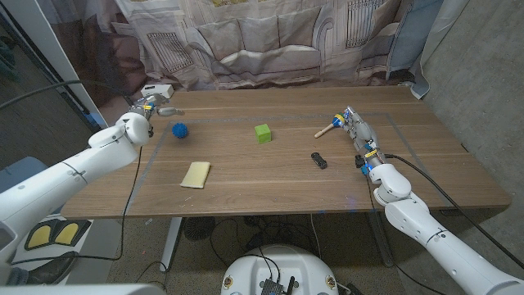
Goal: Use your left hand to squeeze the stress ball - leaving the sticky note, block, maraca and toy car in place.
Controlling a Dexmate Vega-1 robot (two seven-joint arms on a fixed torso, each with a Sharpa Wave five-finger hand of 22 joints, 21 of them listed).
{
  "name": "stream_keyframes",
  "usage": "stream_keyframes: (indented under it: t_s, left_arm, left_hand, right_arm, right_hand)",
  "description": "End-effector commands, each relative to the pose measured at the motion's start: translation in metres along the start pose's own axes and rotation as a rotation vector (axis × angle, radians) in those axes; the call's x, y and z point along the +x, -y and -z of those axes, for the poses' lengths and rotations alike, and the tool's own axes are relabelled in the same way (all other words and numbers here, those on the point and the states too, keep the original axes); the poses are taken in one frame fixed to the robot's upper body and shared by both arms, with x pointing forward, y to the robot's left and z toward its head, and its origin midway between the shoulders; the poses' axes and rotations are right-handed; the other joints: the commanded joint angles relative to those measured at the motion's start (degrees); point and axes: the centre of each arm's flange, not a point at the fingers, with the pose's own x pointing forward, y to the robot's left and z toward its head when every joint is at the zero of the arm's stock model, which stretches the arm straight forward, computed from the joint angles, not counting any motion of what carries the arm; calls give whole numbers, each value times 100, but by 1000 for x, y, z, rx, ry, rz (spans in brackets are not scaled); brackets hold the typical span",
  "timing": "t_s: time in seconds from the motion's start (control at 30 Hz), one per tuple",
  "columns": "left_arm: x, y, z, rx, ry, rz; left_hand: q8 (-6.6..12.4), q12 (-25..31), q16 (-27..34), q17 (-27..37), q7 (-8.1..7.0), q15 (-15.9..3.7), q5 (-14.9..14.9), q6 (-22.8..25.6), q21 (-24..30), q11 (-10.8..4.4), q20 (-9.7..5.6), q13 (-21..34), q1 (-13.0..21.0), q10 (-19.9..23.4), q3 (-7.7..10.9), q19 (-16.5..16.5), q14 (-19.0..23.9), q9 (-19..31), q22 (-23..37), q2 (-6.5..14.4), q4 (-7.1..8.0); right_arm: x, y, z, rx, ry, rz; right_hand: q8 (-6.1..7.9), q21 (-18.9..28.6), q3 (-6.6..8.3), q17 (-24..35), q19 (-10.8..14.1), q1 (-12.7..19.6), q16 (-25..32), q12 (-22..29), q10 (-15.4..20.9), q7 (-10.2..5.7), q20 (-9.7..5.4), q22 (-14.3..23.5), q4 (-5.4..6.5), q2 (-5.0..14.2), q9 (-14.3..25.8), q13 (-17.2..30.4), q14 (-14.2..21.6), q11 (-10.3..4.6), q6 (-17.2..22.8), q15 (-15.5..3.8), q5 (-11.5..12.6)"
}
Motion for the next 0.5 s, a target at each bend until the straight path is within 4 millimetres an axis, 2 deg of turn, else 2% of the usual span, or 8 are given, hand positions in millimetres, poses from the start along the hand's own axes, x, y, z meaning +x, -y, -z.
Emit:
stream_keyframes:
  t_s: [0.03, 0.3, 0.43, 0.5]
  left_arm:
    - [10, -1, -6, 102, -2, 32]
    - [19, 3, -5, 153, -10, 81]
    - [23, 4, -5, 177, -20, 110]
    - [25, 5, -6, 192, -29, 117]
  left_hand:
    - [4, -27, -26, 15, -66, -37, 95, -124, -28, -54, -68, 31, 197, -110, -31, -53, -158, 12, 17, -94, -36]
    - [5, -61, -32, 15, -98, -107, 186, -320, -31, -150, -92, 34, 491, -323, -64, -85, -340, 14, 12, -175, -43]
    - [85, -8, 20, 13, -35, -105, 242, -181, 33, -65, -101, 37, 727, -275, -69, 95, -276, 18, 9, -160, -33]
    - [130, 16, 41, 10, 29, -48, 260, -50, 67, -18, -39, 38, 836, -245, -93, 223, -225, 24, 5, -155, -11]
  right_arm:
    - [-2, -2, 0, -6, 3, 5]
    - [-3, -3, -1, -8, 6, 9]
    - [-4, -4, -1, -5, 5, 11]
    - [-4, -4, -1, -7, 6, 12]
  right_hand:
    - [19, -9, 9, 8, 18, -5, 16, -6, 28, -7, 48, 33, -33, 56, 15, 28, 42, -26, 30, 30, -7]
    - [16, -12, 11, 8, 17, 0, 16, -8, 29, -12, 53, 34, -36, 62, 15, 29, 48, -25, 32, 30, -7]
    - [14, -13, 12, 8, 17, 2, 14, -8, 29, -8, 67, 34, -38, 63, 15, 29, 49, -23, 34, 39, -7]
    - [14, -14, 12, 8, 16, 3, 14, -8, 29, -12, 64, 34, -39, 63, 15, 29, 51, -23, 36, 37, -7]
